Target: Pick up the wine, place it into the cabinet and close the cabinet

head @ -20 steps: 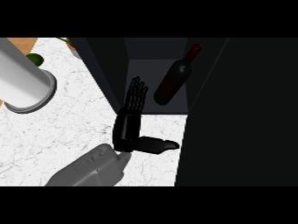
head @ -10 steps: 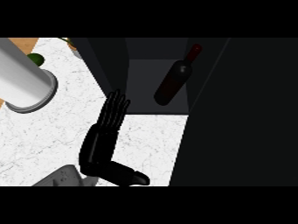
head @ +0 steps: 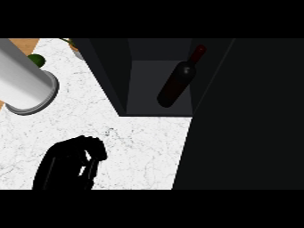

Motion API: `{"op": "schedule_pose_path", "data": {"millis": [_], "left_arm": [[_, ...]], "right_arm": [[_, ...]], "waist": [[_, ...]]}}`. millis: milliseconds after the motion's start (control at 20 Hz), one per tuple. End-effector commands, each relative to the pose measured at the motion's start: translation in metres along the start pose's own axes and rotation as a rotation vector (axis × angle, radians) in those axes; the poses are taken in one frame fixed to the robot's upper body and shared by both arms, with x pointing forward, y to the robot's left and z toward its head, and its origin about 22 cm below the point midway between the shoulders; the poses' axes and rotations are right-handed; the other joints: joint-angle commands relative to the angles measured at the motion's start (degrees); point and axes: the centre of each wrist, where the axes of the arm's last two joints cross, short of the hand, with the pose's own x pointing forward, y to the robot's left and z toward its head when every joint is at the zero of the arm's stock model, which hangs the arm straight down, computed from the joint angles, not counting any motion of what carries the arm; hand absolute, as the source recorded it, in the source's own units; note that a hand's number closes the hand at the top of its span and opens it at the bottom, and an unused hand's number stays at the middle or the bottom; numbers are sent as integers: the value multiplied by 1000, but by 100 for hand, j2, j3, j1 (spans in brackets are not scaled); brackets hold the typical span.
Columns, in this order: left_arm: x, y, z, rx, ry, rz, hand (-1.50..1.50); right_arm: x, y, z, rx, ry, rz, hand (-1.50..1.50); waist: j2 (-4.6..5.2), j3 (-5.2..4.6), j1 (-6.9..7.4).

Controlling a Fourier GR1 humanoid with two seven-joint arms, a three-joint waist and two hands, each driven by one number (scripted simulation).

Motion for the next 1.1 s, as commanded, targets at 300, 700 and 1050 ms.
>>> {"op": "schedule_pose_path", "data": {"millis": [300, 700, 1050], "left_arm": [[52, 51, 33, 53, -12, -34, -150], [73, 78, 55, 155, -54, 7, -150], [102, 123, 73, 186, -71, -34, -150]], "right_arm": [[25, 52, 3, 233, -73, -142, 150], [28, 115, -36, 378, 8, -128, 150], [30, 145, -53, 323, -29, -138, 150]], "waist": [[-15, -8, 28], [-32, -23, 109], [-35, -25, 173]]}}
